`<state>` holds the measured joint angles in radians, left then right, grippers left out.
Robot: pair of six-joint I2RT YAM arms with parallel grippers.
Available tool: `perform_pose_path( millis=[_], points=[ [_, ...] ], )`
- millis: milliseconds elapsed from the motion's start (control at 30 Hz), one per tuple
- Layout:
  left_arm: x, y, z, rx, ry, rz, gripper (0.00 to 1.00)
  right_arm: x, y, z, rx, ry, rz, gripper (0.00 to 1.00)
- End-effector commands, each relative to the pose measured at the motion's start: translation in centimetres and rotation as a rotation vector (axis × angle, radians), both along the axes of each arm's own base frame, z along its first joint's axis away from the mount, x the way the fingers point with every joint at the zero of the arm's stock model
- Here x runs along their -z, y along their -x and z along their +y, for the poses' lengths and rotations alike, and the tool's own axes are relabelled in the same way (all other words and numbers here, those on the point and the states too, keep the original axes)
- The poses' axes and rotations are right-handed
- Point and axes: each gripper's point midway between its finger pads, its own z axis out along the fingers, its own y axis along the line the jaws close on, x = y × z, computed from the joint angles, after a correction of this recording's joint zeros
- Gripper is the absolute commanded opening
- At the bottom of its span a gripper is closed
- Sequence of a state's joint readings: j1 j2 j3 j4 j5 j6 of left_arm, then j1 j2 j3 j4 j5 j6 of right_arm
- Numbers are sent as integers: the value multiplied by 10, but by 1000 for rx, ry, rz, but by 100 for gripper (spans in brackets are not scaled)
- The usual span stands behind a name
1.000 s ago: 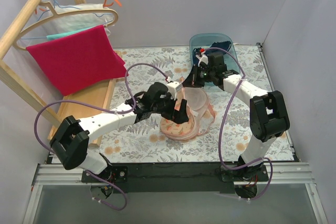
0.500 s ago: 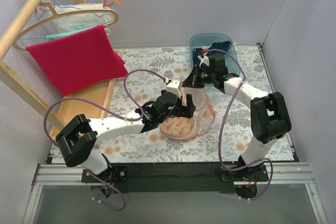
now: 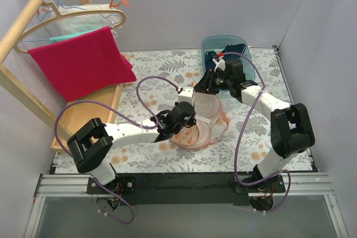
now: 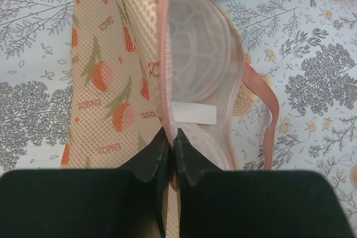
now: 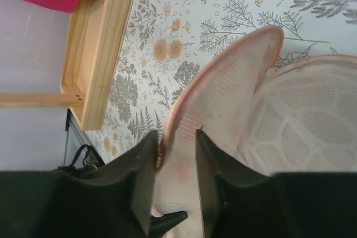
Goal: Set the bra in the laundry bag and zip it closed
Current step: Open the laundry bag at the center of the board.
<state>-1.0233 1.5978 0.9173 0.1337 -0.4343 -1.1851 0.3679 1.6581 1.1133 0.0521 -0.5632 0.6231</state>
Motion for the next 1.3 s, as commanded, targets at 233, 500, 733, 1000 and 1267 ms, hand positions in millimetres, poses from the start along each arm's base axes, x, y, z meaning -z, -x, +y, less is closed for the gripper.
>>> perform_pose_path(
  millis=[233, 500, 733, 1000, 1267],
  points=[
    [-76, -26, 71, -204, -67, -83, 2, -20, 19, -50, 48, 172, -99, 68],
    [-78, -47, 129, -318, -110, -56, 5, 16, 28, -49, -56, 235, -34, 65],
    [-57, -44, 159, -390, -199, -10, 18, 44, 36, -42, -143, 234, 35, 63],
    [-33, -30, 189, -459, -267, 59, 24, 69, 38, -26, -216, 243, 79, 62],
    [-41, 0, 227, -505, -263, 80, 81, 78, 36, -15, -246, 264, 88, 61]
  ],
)
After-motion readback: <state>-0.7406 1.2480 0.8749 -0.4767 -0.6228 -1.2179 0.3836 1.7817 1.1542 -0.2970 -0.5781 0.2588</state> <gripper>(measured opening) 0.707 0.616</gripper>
